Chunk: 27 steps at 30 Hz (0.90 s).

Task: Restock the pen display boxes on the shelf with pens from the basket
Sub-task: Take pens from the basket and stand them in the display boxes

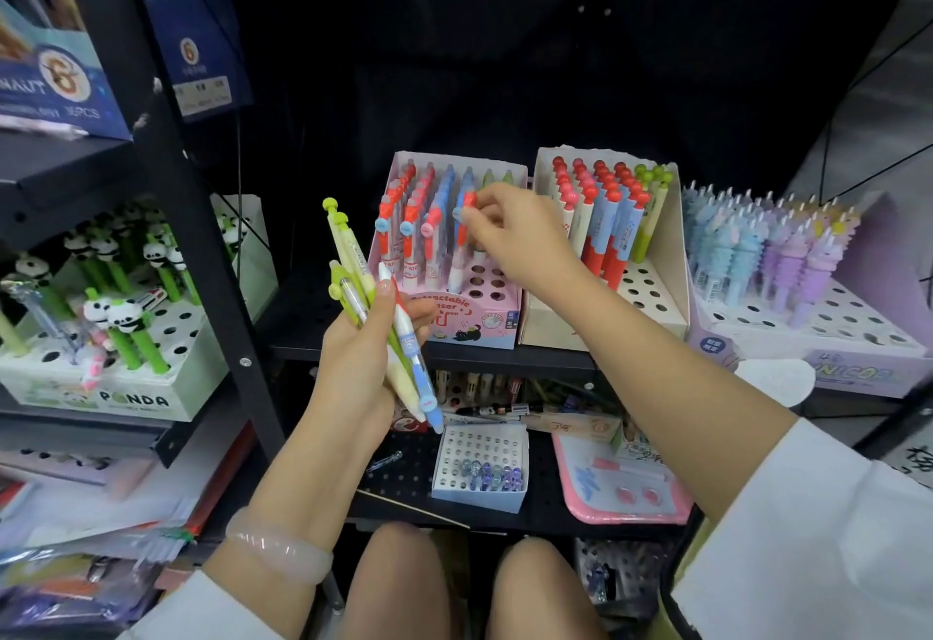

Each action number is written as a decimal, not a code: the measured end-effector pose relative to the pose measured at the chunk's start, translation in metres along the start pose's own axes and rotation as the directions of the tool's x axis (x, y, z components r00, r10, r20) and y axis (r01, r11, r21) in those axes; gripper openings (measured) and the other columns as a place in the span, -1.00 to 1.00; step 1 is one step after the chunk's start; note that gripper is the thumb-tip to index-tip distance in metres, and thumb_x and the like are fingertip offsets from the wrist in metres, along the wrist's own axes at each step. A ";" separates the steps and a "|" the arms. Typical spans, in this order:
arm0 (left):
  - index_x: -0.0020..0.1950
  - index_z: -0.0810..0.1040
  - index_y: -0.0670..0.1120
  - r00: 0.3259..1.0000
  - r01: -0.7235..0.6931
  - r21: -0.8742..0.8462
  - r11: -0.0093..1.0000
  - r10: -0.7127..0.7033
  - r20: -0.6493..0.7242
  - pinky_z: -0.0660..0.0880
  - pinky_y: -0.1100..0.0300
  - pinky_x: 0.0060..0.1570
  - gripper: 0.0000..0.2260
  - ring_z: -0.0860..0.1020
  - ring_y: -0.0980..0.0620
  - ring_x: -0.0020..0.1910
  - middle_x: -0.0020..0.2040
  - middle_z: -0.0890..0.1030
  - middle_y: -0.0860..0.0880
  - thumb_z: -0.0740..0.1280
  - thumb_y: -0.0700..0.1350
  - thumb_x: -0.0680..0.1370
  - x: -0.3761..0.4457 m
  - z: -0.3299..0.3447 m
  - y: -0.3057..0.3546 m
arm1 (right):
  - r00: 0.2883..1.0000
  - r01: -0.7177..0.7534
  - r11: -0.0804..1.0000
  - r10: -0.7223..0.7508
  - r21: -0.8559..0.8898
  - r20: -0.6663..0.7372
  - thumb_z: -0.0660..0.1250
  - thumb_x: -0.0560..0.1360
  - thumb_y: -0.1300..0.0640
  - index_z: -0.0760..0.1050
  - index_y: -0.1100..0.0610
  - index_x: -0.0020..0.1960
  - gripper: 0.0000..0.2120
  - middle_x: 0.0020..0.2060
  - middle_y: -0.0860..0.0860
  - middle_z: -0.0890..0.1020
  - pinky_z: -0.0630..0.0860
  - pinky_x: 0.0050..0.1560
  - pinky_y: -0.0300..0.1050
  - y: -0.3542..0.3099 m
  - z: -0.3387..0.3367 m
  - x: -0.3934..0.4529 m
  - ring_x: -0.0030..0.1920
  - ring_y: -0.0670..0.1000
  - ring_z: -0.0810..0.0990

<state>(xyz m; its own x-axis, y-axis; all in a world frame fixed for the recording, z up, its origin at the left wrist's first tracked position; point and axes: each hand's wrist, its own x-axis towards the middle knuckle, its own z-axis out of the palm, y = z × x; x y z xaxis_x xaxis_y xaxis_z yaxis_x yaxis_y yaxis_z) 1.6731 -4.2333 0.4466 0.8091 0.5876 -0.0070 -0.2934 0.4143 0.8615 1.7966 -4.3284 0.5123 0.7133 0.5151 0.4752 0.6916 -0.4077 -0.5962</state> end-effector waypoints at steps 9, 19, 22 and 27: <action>-0.10 0.59 -0.07 0.998 0.038 0.020 0.999 -0.038 -0.043 0.50 0.37 -0.31 -0.74 0.64 0.22 -0.22 -0.17 0.69 0.03 0.20 0.05 0.58 -0.008 -0.001 0.006 | 0.997 -0.058 0.997 0.060 -0.041 0.041 0.26 0.56 0.10 0.46 0.21 0.27 -0.68 0.06 0.08 0.62 0.44 -0.03 -0.35 0.001 0.006 -0.026 -0.04 -0.09 0.54; -0.04 0.54 -0.07 0.995 -0.094 -0.062 0.994 0.091 -0.049 0.54 0.32 -0.29 -0.72 0.63 0.21 -0.21 -0.19 0.69 0.11 0.09 0.02 0.63 -0.009 0.009 0.009 | 0.920 -0.330 0.812 0.161 0.481 0.358 0.39 0.47 0.10 0.50 0.00 -0.12 -0.94 -0.41 -0.01 0.64 0.60 -0.23 -0.22 -0.007 0.022 -0.110 -0.38 -0.11 0.60; 0.05 0.53 -0.14 0.996 -0.078 -0.125 0.989 0.071 -0.057 0.57 0.29 -0.23 -0.72 0.66 0.12 -0.12 -0.14 0.70 0.03 0.10 -0.01 0.63 -0.009 0.009 0.008 | 0.946 -0.323 0.731 0.231 0.602 0.227 0.37 0.48 0.16 0.55 0.05 -0.14 -0.96 -0.42 -0.08 0.62 0.53 -0.26 -0.35 -0.003 0.011 -0.102 -0.37 -0.17 0.57; 0.00 0.51 -0.13 1.000 -0.012 -0.038 0.999 0.011 -0.011 0.57 0.26 -0.32 -0.78 0.67 0.05 -0.26 -0.23 0.70 -0.02 0.13 -0.04 0.63 -0.010 0.009 0.000 | 0.977 -0.094 0.785 0.190 0.613 -0.093 0.29 0.53 0.15 0.54 0.06 -0.15 -0.90 -0.38 -0.10 0.57 0.53 -0.27 -0.35 -0.015 -0.021 -0.063 -0.37 -0.22 0.52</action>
<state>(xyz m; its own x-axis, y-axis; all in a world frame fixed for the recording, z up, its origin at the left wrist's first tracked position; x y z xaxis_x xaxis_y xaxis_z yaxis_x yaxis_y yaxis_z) 1.6693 -4.2453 0.4513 0.8000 0.6000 -0.0027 -0.3221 0.4333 0.8417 1.7439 -4.3703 0.5048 0.8391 0.3561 0.4112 0.4058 0.0936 -0.9092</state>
